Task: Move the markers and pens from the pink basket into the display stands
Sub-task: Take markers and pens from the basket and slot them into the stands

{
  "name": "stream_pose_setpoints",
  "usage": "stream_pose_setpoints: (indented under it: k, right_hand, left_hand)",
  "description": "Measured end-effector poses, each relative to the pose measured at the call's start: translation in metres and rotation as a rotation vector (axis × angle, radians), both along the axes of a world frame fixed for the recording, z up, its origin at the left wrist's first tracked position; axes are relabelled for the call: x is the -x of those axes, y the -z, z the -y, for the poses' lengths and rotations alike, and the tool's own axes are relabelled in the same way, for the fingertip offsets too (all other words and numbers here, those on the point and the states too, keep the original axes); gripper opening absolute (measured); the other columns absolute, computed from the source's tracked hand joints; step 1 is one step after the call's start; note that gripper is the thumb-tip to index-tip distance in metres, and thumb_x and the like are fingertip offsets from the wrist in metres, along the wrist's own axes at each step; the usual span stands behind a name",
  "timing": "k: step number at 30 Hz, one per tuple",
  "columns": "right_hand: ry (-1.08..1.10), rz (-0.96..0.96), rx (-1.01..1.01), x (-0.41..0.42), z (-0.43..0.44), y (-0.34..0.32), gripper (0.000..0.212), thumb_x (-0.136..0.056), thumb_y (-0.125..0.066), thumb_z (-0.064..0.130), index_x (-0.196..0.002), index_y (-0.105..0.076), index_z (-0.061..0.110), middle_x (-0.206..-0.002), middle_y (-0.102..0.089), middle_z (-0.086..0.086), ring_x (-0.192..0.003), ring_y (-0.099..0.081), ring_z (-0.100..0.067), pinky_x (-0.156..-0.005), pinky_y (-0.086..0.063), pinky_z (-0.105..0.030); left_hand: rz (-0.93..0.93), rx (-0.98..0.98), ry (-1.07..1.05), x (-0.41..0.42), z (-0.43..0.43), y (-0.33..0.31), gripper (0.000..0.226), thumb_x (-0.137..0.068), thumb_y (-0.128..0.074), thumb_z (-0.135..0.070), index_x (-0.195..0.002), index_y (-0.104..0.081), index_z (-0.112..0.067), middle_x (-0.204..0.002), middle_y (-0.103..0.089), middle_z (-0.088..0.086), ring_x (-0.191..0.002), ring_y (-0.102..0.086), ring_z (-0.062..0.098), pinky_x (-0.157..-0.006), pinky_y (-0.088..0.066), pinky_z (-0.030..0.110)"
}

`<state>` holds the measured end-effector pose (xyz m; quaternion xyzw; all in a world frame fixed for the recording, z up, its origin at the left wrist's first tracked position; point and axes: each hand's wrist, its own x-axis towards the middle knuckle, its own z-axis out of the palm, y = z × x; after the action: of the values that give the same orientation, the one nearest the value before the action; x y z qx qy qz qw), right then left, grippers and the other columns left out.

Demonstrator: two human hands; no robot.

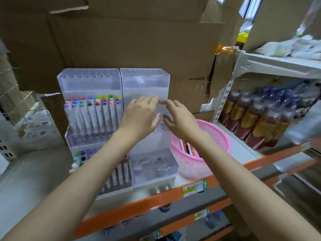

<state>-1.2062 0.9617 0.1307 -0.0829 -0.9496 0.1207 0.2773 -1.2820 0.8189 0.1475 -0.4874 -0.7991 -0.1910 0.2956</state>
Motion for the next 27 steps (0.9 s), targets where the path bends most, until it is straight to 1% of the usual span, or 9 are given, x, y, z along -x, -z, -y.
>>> stream_pose_setpoints:
  k: [3,5,11,15,17,19,22,25,27]
  right_hand:
    - [0.058,0.024,0.004,-0.019,-0.030,0.003,0.039,-0.088,-0.052,0.020,-0.128,-0.048,0.020,-0.111,-0.054,-0.008,-0.101,-0.053,-0.031,-0.077,-0.050,-0.044]
    - [0.078,0.048,0.032,-0.031,-0.052,0.007,0.039,-0.088,-0.052,0.022,-0.127,-0.048,0.022,-0.111,-0.053,-0.006,-0.103,-0.054,-0.028,-0.078,-0.050,-0.043]
    - [0.145,0.148,0.106,-0.057,-0.111,0.037,0.043,-0.091,-0.052,0.024,-0.132,-0.045,0.020,-0.120,-0.051,-0.006,-0.110,-0.050,-0.025,-0.081,-0.048,-0.039]
    - [0.149,0.269,0.144,-0.062,-0.137,0.065,0.045,-0.092,-0.052,0.022,-0.135,-0.043,0.016,-0.127,-0.050,-0.008,-0.113,-0.050,-0.027,-0.086,-0.045,-0.037]
    - [0.117,0.319,0.190,-0.060,-0.144,0.079,0.046,-0.091,-0.052,0.019,-0.136,-0.043,0.016,-0.128,-0.050,-0.010,-0.111,-0.052,-0.029,-0.087,-0.044,-0.038]
    - [0.089,0.363,0.211,-0.055,-0.147,0.091,0.045,-0.092,-0.052,0.018,-0.135,-0.043,0.016,-0.127,-0.050,-0.010,-0.108,-0.052,-0.029,-0.082,-0.044,-0.036]
    - [0.068,0.411,0.153,-0.044,-0.149,0.103,0.036,-0.091,-0.054,0.022,-0.126,-0.051,0.015,-0.121,-0.052,-0.009,-0.108,-0.052,-0.030,-0.080,-0.048,-0.040]
    - [0.055,0.471,0.149,-0.032,-0.148,0.109,0.023,-0.089,-0.056,0.028,-0.108,-0.056,0.014,-0.109,-0.059,-0.009,-0.100,-0.056,-0.031,-0.069,-0.043,-0.036]
    - [0.034,0.549,0.165,-0.026,-0.145,0.115,0.026,-0.088,-0.058,0.036,-0.105,-0.053,0.016,-0.106,-0.063,-0.009,-0.099,-0.059,-0.031,-0.067,-0.040,-0.035]
  left_hand:
    - [0.077,0.040,0.021,-0.011,-0.033,0.004,0.033,-0.086,-0.059,-0.028,-0.115,-0.055,-0.013,-0.109,-0.063,0.006,-0.106,-0.054,0.029,-0.084,-0.040,0.039]
    - [0.098,0.069,0.037,-0.019,-0.057,0.005,0.031,-0.086,-0.059,-0.029,-0.112,-0.055,-0.012,-0.106,-0.062,0.006,-0.102,-0.055,0.029,-0.081,-0.042,0.040]
    - [0.110,0.160,0.079,-0.037,-0.115,0.023,0.027,-0.086,-0.057,-0.028,-0.107,-0.056,-0.011,-0.100,-0.061,0.007,-0.094,-0.054,0.029,-0.073,-0.042,0.040]
    - [0.115,0.325,0.023,-0.044,-0.143,0.051,0.026,-0.088,-0.053,-0.029,-0.106,-0.052,-0.011,-0.101,-0.057,0.007,-0.096,-0.052,0.029,-0.069,-0.037,0.036]
    - [0.213,0.366,0.014,-0.043,-0.153,0.071,0.023,-0.086,-0.054,-0.024,-0.103,-0.052,-0.009,-0.101,-0.057,0.010,-0.096,-0.054,0.032,-0.069,-0.039,0.037]
    - [0.382,0.407,-0.007,-0.043,-0.162,0.088,0.025,-0.087,-0.054,-0.020,-0.109,-0.051,-0.006,-0.107,-0.058,0.014,-0.100,-0.054,0.032,-0.077,-0.043,0.040]
    - [0.581,0.516,-0.136,-0.042,-0.173,0.104,0.027,-0.090,-0.053,-0.016,-0.114,-0.052,-0.006,-0.114,-0.058,0.015,-0.101,-0.057,0.032,-0.079,-0.045,0.038]
    - [0.617,0.591,-0.221,-0.037,-0.177,0.118,0.021,-0.089,-0.052,-0.012,-0.108,-0.060,-0.007,-0.111,-0.063,0.014,-0.097,-0.060,0.031,-0.074,-0.046,0.037]
    - [0.643,0.622,-0.278,-0.036,-0.180,0.126,0.024,-0.088,-0.051,-0.012,-0.108,-0.063,-0.010,-0.112,-0.066,0.011,-0.099,-0.062,0.030,-0.078,-0.048,0.037]
